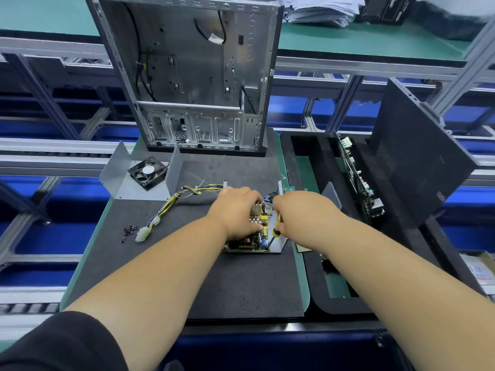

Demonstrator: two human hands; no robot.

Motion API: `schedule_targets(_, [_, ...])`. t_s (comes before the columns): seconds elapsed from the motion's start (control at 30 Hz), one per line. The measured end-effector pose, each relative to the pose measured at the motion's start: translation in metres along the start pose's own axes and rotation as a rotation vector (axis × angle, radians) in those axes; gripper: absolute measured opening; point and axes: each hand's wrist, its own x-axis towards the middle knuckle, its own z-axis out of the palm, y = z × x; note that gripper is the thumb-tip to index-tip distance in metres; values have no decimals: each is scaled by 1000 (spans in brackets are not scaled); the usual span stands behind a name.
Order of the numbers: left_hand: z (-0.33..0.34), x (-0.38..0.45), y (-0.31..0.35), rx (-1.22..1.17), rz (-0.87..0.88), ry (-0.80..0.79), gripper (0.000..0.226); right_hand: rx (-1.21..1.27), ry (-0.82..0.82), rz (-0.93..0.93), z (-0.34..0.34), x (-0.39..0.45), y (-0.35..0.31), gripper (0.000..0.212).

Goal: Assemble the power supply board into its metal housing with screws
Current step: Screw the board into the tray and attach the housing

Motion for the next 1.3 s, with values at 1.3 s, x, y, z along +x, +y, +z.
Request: schedule_targets(1.3, [1,1,-1,-15,6,19,63,180,21,23,5,-2,3,22])
